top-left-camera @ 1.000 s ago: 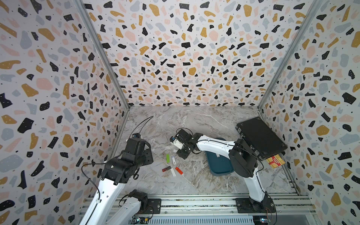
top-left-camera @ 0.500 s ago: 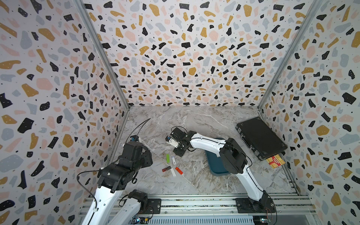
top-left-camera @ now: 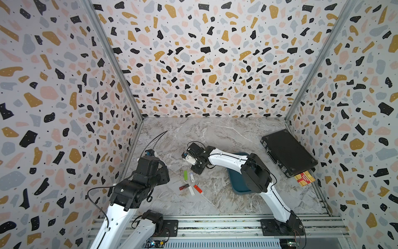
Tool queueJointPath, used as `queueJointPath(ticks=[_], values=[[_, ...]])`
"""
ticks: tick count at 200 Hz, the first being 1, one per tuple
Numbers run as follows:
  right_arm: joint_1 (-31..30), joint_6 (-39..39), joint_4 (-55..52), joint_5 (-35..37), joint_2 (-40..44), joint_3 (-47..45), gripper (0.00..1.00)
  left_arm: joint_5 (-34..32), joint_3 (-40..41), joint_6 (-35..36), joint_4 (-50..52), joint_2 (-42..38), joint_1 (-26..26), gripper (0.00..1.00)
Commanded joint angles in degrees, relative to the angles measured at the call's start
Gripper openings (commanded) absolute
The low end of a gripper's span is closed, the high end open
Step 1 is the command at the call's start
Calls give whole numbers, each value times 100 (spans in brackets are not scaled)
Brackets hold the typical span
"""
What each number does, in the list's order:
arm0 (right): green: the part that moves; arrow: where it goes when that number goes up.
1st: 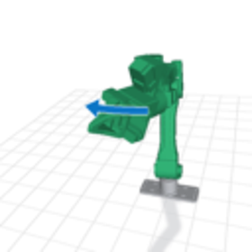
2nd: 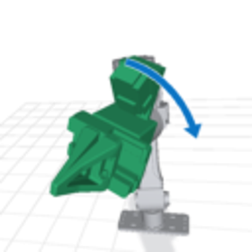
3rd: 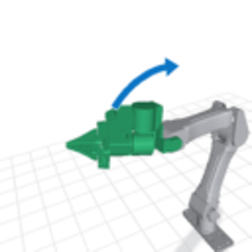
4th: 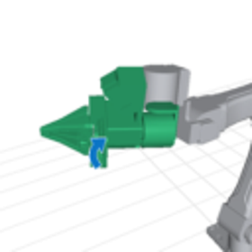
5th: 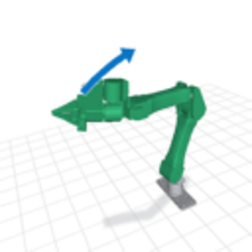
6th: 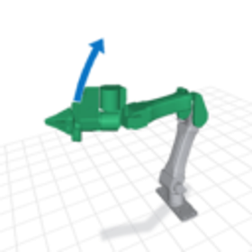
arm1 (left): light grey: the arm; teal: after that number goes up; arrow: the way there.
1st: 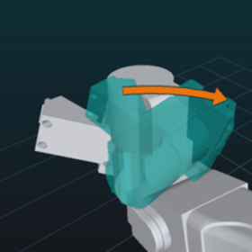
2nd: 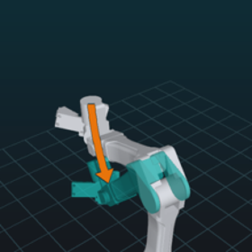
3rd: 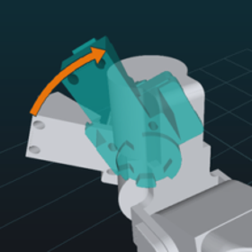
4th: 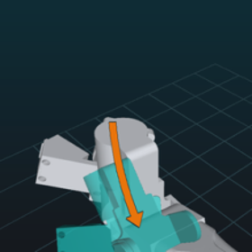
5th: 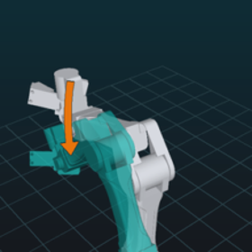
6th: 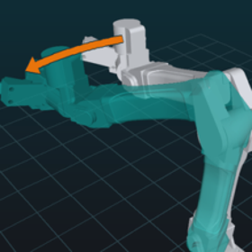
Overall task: Put the usb flash drive into the storage box
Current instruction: Pick up the USB flash from the center of the board, then place the USB flash in the storage box.
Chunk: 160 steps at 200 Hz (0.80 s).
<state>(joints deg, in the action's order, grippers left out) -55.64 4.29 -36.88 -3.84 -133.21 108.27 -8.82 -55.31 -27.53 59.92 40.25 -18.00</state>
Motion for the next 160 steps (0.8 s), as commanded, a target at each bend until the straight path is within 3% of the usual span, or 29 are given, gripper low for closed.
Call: queueJointPath(ticks=[1,30,71,121,160], values=[[-34,-129,-111,52,199,98,19,34,60,81,-186,-26,33,63],[-24,-223,-118,149,586,74,17,32,72,72,-191,-32,34,64],[289,-408,-33,384,1918,-708,16,117,99,83,-233,27,34,64],[1618,-1153,442,525,3909,-2912,17,238,93,118,-244,261,26,64],[2514,-1730,590,612,4452,-4139,17,297,101,117,-252,339,25,65]])
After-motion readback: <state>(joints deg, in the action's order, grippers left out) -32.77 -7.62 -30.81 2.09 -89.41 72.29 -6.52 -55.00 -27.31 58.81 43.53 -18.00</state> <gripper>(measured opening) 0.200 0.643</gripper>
